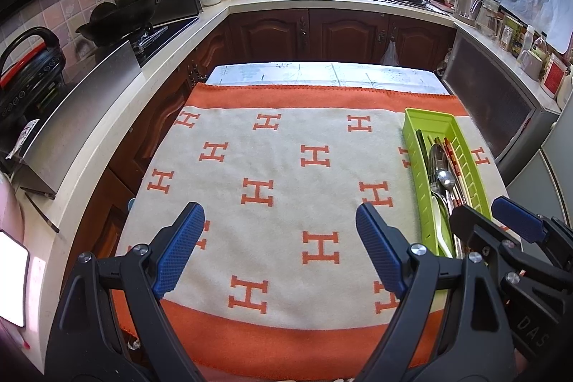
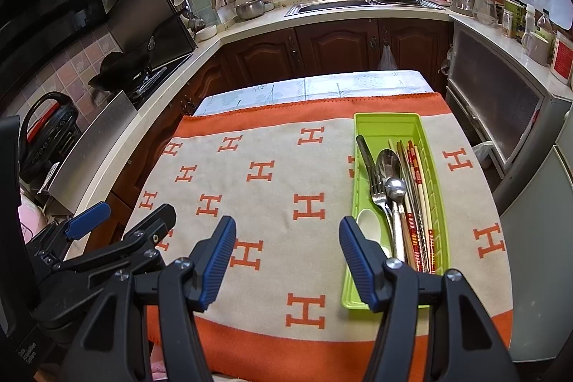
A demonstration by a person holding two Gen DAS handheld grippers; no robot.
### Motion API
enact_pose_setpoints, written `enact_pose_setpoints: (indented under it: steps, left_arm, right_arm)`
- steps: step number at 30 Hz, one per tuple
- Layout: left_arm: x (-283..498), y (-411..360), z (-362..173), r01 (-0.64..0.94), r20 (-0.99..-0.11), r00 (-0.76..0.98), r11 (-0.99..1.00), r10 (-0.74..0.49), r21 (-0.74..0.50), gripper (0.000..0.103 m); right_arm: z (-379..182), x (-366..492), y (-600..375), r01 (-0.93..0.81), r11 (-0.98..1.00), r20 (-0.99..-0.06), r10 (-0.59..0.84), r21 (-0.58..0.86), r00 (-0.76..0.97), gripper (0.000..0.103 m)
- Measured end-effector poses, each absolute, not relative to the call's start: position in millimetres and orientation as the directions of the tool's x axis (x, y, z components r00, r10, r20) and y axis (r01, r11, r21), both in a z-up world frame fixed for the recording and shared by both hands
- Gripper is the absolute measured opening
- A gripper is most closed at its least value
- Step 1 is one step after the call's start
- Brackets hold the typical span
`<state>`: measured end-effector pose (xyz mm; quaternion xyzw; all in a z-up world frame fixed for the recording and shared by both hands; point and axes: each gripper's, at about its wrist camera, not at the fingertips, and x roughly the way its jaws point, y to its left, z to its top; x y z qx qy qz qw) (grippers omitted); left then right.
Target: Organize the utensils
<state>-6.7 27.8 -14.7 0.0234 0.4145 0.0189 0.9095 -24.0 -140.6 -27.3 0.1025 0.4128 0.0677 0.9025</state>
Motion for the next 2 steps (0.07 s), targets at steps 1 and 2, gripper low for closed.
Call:
enact_pose_setpoints:
  steps: [1,2]
  left_arm:
    - [-6.7,27.8,-14.9,-0.015,-0.754,0.655,0.998,0.054,0.058,0.085]
    - [-7.0,27.9,-15.3,-0.017,-0.755,0.654,0.998,0.055,0.058,0.085]
  right_arm:
    - [-27.5,-24.1,-140.4,-0.038,0.97,-0.731,0.207,0.241,0.65,0.06]
    - [-26.5,-23.3,-141.3,-0.038,0.97,-0.731,0.206,0.241,0.65,0.06]
